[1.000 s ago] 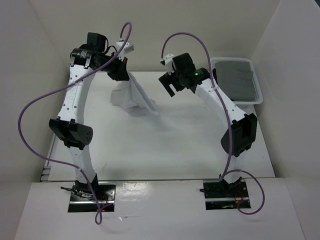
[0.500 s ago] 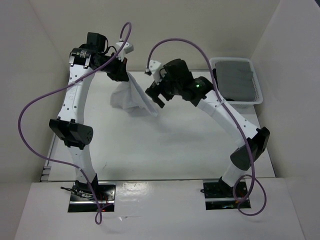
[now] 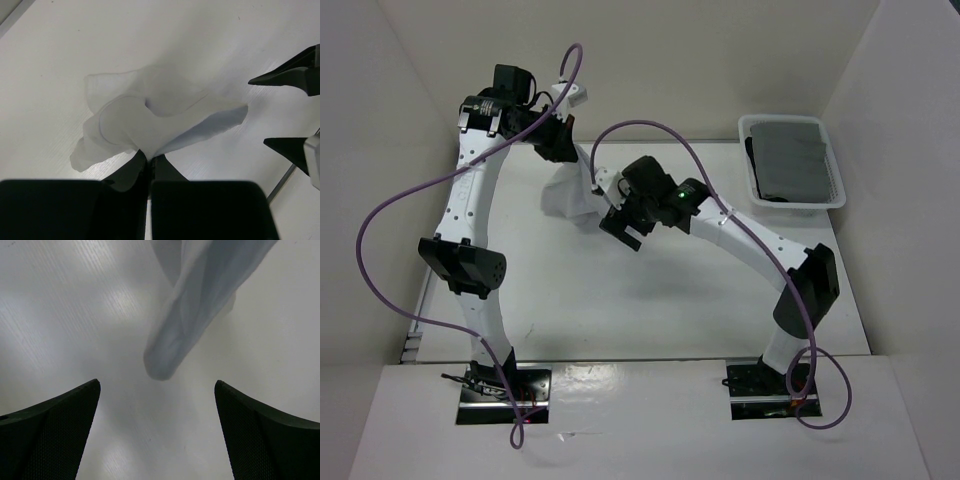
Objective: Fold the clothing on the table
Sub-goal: Flatten the skirt out
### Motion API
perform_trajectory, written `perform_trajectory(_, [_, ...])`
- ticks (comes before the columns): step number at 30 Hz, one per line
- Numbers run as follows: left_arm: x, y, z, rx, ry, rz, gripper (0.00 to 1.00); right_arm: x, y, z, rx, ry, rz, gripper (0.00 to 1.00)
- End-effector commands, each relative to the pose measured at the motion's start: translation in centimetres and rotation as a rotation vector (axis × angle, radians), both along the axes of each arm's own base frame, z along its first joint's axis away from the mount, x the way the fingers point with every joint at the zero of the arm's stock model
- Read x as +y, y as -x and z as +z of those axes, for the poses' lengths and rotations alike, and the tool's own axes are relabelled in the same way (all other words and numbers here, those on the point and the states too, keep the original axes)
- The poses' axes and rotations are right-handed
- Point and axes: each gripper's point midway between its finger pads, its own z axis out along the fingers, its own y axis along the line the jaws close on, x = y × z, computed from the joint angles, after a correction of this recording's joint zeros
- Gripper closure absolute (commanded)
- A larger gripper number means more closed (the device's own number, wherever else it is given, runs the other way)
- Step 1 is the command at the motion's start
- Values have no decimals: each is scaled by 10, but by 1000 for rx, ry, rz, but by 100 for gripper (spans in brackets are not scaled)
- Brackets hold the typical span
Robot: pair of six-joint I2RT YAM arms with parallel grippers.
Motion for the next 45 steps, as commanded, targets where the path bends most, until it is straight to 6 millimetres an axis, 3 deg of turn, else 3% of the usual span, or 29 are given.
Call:
perform_trajectory(1, [-6,-1,12,-32,36,-10,100,6,-9,-8,-34,-12,-4,1])
perform_trajectory(12, [-7,4,20,-49,45,-17,100,21,-16,-41,-48,22,-8,5])
perform_trajectory(13, [-7,4,20,-49,45,-16,100,24,-18,-36,-55,4,-15,5])
perform_trajectory(15, [-8,7,22,-48,52,-23,100,29,-18,-45,-47,23,-11,10])
perform_trajectory(18, [-4,9,23,-50,52,-14,100,32,-23,-41,-64,15,-19,18])
perform_trajectory(20, [-1,10,24,-52,55,-17,100,31,-25,-45,-65,28,-28,32])
perform_trajectory(21, [2,12,26,-52,61,-14,100,29,-27,-45,-74,36,-40,46])
perform_trajectory(24, [6,14,19,-30,58,-5,100,24,-33,-43,-101,49,-70,72])
perform_trajectory(25, [6,14,25,-49,61,-5,100,23,-35,-42,-107,54,-78,86])
perform_trajectory(26, [6,15,20,-35,59,-5,100,21,-36,-42,-113,60,-86,91])
perform_trajectory(28, [11,15,22,-50,55,-1,100,16,-40,-36,-139,70,-115,100])
perform_trajectory(31, [11,17,25,-59,56,-2,100,11,-42,-21,-168,63,-135,100])
perform_trajectory(35, [15,20,25,-71,48,-16,100,1,-54,16,-237,39,-174,100])
perform_trajectory(38, [16,29,22,-72,37,-29,100,-10,-63,56,-289,-3,-219,100])
perform_trajectory(44, [23,42,-17,0,-2,-12,99,-49,-81,106,-341,-64,-304,100])
perform_trajectory(45, [23,44,-19,2,-3,-12,99,-57,-86,106,-342,-61,-324,100])
